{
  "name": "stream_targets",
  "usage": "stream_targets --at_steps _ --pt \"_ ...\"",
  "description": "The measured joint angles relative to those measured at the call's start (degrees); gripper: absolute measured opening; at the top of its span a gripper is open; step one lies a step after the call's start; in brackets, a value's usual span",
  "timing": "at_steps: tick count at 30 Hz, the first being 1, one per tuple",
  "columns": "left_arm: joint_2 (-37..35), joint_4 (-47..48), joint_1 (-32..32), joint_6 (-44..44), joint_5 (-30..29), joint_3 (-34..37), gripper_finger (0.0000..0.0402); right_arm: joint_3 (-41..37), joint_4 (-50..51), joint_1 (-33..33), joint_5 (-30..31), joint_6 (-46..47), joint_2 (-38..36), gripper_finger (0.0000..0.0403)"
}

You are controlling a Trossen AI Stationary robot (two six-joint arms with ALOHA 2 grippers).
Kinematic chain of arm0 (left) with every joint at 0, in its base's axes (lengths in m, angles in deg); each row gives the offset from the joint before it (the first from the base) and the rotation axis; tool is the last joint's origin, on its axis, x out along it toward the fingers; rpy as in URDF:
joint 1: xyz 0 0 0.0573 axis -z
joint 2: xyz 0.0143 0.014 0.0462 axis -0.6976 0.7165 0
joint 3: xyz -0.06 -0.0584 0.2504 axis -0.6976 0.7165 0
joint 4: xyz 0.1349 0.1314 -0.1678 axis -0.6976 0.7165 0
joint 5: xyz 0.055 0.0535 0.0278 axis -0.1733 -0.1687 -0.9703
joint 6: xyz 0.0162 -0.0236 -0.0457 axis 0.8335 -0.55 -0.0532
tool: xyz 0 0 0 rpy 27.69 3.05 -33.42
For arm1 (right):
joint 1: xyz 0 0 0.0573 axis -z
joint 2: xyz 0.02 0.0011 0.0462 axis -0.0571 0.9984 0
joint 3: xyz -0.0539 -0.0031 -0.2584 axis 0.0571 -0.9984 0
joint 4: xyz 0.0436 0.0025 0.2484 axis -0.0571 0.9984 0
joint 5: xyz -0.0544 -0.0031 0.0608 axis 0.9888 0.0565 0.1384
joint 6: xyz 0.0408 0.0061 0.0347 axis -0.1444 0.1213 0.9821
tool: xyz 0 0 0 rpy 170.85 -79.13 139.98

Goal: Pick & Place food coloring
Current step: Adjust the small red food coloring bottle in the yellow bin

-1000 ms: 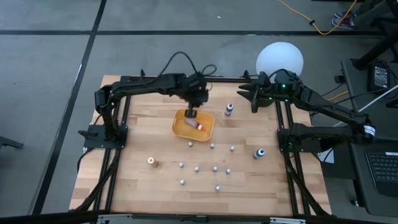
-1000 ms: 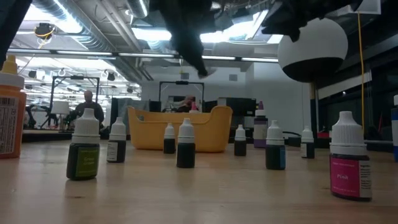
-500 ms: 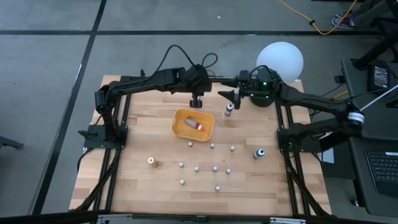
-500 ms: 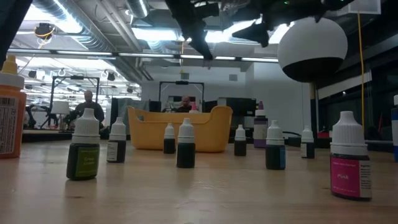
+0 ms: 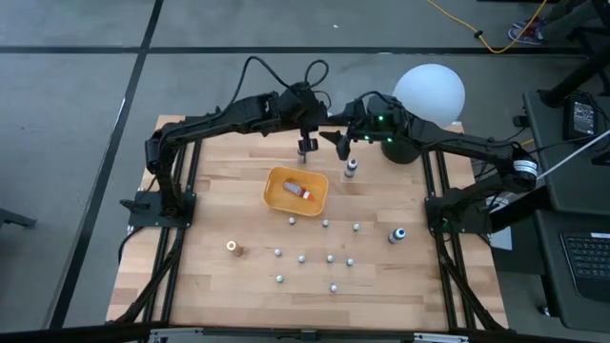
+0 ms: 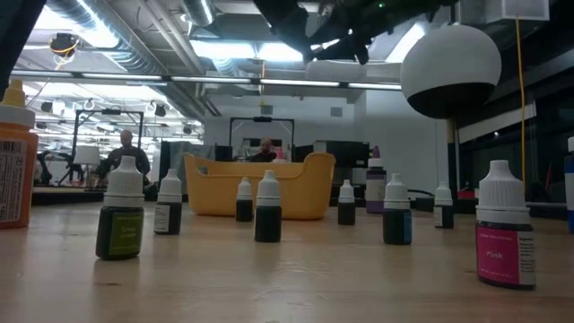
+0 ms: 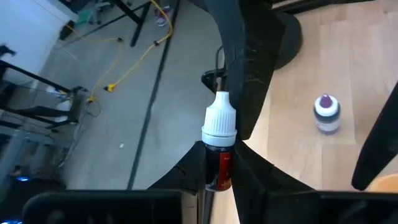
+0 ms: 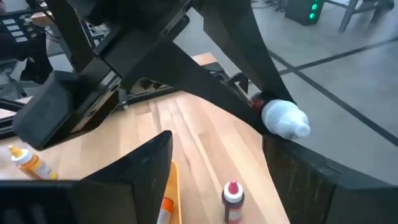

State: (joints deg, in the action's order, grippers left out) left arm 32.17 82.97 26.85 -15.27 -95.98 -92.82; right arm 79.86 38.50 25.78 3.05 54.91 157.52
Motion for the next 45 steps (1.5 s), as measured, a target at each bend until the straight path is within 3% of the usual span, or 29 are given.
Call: stream_targets --at_steps 9,14,31,37,45 --pt "0.29 1.27 -1.62 0.12 -0.22 0.68 0.0048 2.73 4.62 0.10 1.02 -0.54 -2.71 0.0247" --pt "0.10 0.31 -1.83 0.17 0.22 0.63 0.0049 2.77 5.56 0.13 4.70 -1.89 -3.40 0.0247" --pt "0.10 -3.89 0.70 1.70 0.49 0.63 0.0049 2.62 6.69 2.08 4.95 -2.50 -2.56 0.0242" --pt "0.09 -4.49 0.90 1.70 0.67 0.63 0.0048 2.62 7.01 2.00 4.31 -2.28 -2.56 0.0202" --pt "0.09 -4.50 0.87 2.61 0.70 0.63 0.0049 2.62 7.47 1.98 3.95 -1.81 -2.56 0.0118"
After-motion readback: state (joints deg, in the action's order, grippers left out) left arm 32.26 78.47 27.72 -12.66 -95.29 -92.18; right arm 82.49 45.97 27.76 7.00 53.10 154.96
